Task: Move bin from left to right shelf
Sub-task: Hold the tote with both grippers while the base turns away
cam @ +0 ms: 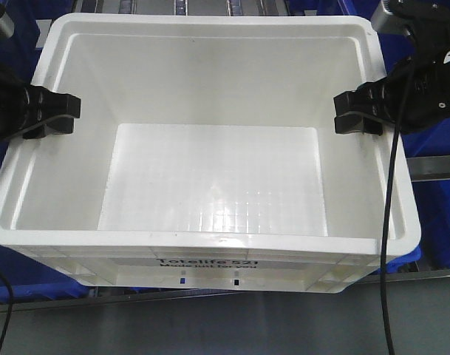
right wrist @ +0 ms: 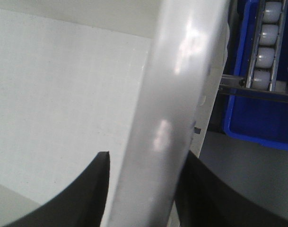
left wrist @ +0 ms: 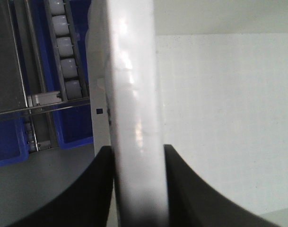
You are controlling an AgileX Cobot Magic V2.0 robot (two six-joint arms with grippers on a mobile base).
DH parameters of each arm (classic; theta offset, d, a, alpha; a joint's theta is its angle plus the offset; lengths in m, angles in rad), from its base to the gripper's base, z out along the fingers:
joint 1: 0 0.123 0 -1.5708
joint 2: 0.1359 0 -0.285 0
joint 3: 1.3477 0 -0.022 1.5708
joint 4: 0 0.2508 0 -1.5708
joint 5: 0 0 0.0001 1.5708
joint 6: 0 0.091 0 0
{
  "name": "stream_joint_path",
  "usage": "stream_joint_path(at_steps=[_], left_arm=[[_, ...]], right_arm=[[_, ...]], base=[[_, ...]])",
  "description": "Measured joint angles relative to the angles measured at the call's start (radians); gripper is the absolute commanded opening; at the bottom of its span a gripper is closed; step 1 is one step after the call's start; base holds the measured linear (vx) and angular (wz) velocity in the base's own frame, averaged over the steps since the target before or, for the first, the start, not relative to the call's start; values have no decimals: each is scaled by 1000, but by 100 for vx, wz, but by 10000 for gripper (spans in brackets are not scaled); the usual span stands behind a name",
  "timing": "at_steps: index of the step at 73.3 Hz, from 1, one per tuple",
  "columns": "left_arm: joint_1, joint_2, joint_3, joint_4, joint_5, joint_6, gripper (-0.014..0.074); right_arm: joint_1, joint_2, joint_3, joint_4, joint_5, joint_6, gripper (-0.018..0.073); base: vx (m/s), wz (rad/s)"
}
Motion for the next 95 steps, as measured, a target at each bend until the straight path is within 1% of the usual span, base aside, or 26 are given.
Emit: stream_joint_path(at_steps=[36, 95], left_arm=[[0, 0, 0, 0, 1, 0, 2], [0, 0, 0, 0, 0, 0, 2]], right_arm=[[0, 0, 0, 0, 1, 0, -5], [0, 0, 0, 0, 1, 0, -5]], base=[[-13, -21], [-8, -40]])
